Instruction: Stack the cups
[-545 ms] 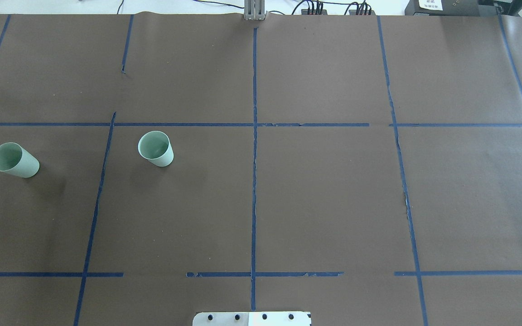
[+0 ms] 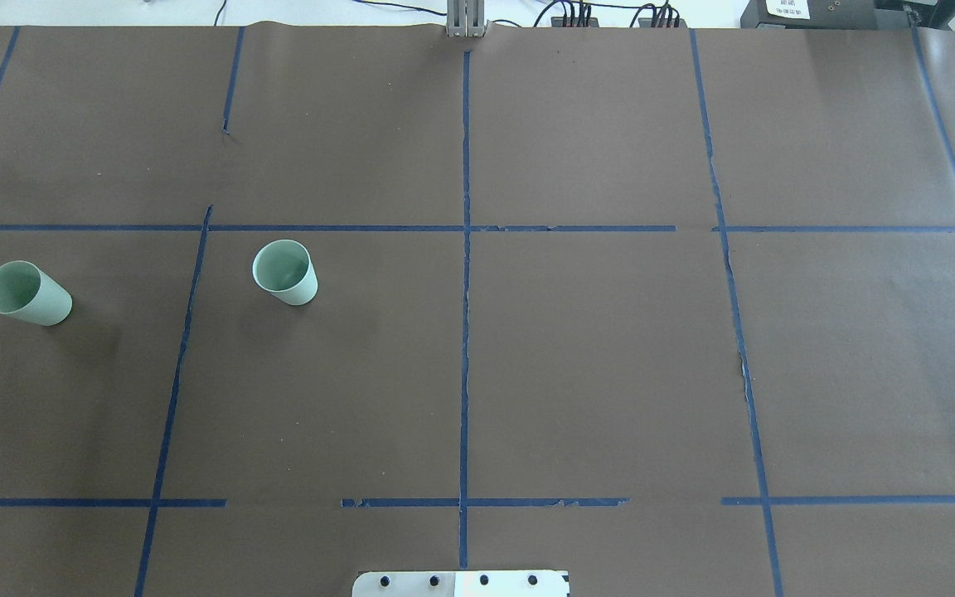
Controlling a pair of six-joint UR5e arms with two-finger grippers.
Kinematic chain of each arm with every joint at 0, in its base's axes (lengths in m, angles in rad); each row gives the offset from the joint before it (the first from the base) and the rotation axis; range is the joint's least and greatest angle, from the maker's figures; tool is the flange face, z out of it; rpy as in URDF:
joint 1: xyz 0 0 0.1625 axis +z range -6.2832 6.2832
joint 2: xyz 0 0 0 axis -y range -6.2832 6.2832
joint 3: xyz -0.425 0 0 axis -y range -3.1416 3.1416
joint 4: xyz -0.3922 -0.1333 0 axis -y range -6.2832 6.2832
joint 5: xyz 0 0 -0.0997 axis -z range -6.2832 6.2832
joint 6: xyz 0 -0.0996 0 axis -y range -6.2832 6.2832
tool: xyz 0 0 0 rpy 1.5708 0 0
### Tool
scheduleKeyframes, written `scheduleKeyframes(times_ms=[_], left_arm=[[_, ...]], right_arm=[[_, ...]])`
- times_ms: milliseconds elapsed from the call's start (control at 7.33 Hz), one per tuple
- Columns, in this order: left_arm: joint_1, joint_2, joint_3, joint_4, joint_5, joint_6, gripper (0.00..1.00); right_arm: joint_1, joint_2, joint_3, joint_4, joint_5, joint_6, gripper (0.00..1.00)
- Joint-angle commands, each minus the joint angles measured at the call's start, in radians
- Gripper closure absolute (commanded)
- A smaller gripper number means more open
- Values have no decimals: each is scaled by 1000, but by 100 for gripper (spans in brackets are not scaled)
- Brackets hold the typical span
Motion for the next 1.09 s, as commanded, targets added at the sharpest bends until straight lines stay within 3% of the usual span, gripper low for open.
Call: scheduleKeyframes(times_ms=[0,409,682,955], left_arm=[[0,-14,-17,-4,-3,-7,0],[53,21,-91,-103,26,-183,0],[197,61,-108,-298,31,-443,0],[311,60,-120,-333,81,-570,0]], right_arm=[[0,0,0,0,0,0,0],[0,0,0,0,0,0,0],[0,0,0,0,0,0,0],[0,0,0,1,0,0,0]])
